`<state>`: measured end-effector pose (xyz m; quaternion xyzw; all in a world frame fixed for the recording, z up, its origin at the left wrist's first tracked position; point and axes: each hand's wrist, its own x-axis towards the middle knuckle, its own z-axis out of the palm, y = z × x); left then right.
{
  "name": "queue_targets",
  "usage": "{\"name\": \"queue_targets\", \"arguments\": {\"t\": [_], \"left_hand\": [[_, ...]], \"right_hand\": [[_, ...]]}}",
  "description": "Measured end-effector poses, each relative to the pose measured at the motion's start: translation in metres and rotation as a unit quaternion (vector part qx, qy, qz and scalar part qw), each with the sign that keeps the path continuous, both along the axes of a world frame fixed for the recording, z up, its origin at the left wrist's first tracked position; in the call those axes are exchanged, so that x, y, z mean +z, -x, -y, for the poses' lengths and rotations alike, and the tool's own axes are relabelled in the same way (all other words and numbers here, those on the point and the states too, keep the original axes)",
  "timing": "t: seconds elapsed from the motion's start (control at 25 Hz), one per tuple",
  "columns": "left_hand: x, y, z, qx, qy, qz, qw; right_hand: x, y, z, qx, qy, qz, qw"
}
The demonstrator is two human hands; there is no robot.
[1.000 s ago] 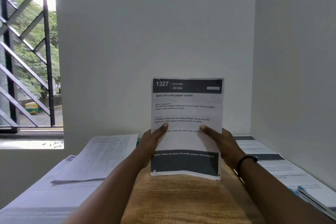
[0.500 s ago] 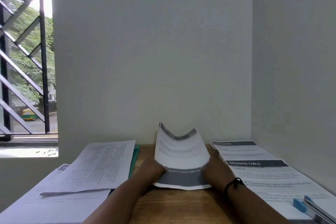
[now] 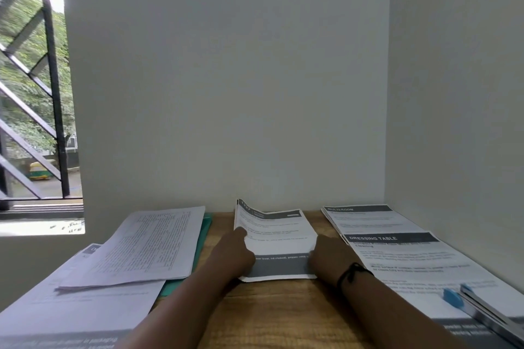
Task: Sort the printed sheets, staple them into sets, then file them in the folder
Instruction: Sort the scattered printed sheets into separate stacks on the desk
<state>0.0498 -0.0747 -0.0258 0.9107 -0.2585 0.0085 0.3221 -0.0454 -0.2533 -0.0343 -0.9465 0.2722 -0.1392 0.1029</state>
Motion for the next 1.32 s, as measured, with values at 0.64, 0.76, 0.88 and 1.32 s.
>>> {"name": "queue_targets", "arguments": {"t": [0.64,0.76,0.88,1.32], "left_hand": [[-0.014,0.007,-0.001,0.080,-0.298,0.130,0.942],[-0.012,0.011,-0.002,0.076,-0.269,0.140,0.950],[-0.014,0.005,-0.004,0.081,-0.192,0.131,0.969],[-0.021,-0.013,-0.004,0.079,-0.023,0.049,0.995]], "right_hand": [[-0.003,0.006,-0.015,-0.019,0.067,-0.025,0.997],[-0.005,0.007,-0.016,-0.010,0.060,-0.018,0.998],[-0.004,0.011,-0.008,-0.003,0.006,0.010,1.000],[0.006,0.020,-0.001,0.006,0.025,-0.015,1.000]]}}
